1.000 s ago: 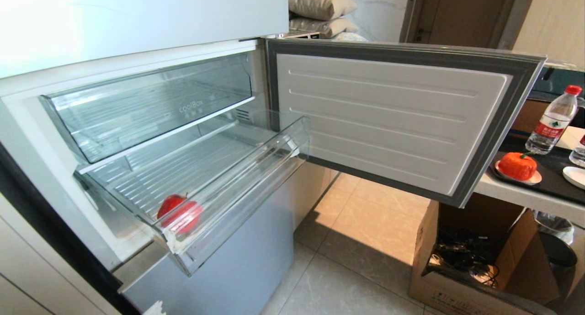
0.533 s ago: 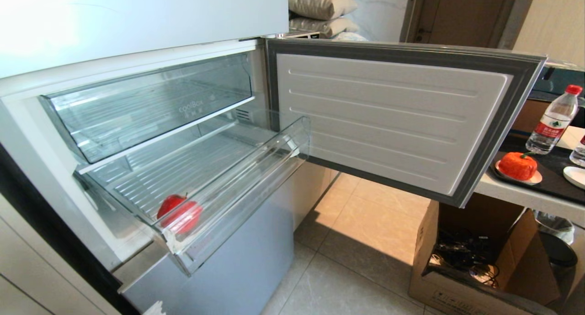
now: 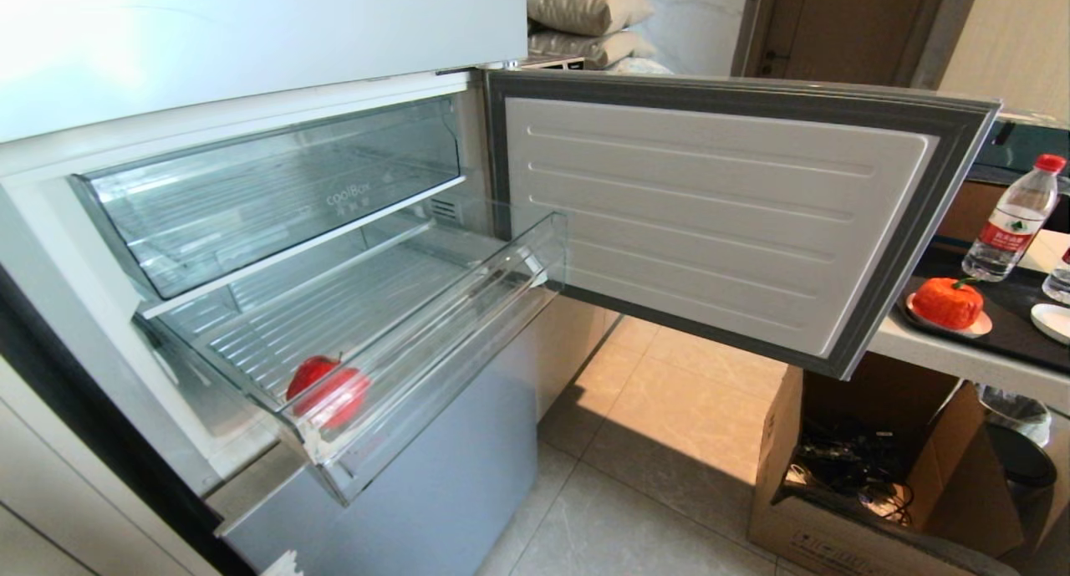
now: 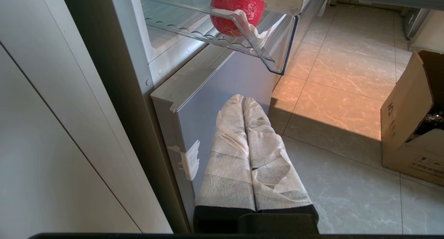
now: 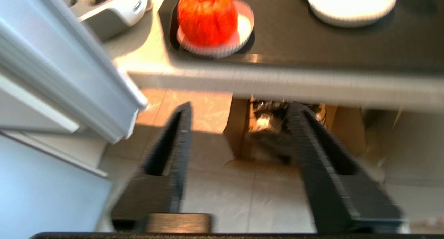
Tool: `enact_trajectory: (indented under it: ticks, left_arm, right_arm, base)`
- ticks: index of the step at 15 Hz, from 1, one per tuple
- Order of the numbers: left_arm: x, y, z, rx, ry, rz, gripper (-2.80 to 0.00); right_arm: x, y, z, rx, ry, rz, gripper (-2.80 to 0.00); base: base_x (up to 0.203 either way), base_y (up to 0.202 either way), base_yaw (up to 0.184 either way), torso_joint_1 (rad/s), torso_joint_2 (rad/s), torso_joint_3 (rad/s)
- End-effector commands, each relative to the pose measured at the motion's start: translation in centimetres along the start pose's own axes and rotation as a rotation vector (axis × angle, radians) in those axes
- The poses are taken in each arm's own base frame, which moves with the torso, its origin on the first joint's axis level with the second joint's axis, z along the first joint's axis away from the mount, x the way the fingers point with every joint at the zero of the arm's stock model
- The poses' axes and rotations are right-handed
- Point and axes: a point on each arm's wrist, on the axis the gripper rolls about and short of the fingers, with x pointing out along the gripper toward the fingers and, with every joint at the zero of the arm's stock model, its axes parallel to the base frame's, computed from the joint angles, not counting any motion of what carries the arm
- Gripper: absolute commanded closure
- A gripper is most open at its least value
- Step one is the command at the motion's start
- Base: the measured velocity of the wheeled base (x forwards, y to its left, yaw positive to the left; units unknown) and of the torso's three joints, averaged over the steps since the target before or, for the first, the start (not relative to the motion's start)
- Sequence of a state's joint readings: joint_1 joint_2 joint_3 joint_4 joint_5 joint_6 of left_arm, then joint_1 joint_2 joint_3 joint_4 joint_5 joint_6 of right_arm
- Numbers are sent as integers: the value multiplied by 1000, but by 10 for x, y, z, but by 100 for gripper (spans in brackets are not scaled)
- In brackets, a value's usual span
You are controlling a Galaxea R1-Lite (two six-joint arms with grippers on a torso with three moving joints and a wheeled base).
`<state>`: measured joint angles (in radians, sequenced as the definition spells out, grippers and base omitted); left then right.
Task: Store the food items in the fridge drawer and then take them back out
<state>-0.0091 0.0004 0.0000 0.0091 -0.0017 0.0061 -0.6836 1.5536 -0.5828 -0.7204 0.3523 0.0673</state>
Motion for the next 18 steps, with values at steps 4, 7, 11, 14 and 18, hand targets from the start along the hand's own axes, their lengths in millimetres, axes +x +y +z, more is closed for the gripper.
enact_trajectory:
  ticks: [4, 7, 11, 14, 18]
  left_arm:
    - [0, 0, 0, 0, 0, 0, 0]
    - [0, 0, 0, 0, 1, 0, 0]
    - [0, 0, 0, 0, 2, 0, 0]
    - [0, 0, 0, 0, 2, 0, 0]
    - [0, 0, 0, 0, 0, 0, 0]
  right_arm:
    - [60, -22, -8, -68, -2, 5, -280]
    - [87, -30, -6, -108, -57, 14, -280]
    - [119, -32, -2, -120, -82, 37, -280]
    - [139, -16, 0, -136, -100, 90, -280]
    - [159, 1, -4, -147, -100, 140, -280]
  base:
    - [0, 0, 0, 0, 0, 0]
    - [0, 0, 0, 14, 1, 1]
    - [0, 0, 0, 0, 0, 0]
    - [0, 0, 0, 0, 0, 0]
    - [0, 0, 0, 0, 0, 0]
